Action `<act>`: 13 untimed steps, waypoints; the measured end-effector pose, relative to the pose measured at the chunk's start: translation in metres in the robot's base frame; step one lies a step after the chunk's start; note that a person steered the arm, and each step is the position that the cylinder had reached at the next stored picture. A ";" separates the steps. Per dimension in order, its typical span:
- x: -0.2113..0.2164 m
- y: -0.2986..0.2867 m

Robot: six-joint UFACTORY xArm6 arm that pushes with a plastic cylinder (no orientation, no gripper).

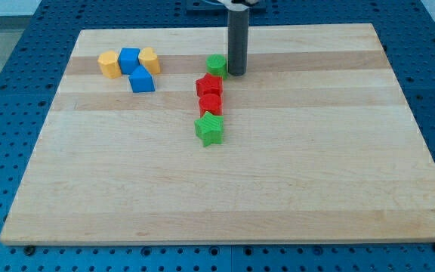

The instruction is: Move the yellow heart and blue triangle a bit down

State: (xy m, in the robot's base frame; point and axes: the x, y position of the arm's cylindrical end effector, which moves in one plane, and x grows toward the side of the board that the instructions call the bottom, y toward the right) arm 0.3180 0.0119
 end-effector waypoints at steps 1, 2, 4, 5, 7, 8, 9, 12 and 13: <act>0.000 -0.009; 0.000 -0.012; -0.010 -0.005; -0.048 -0.003; -0.113 -0.046; -0.113 -0.077; -0.112 -0.091; -0.112 -0.126; -0.106 -0.142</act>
State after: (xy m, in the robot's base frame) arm 0.2119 -0.1302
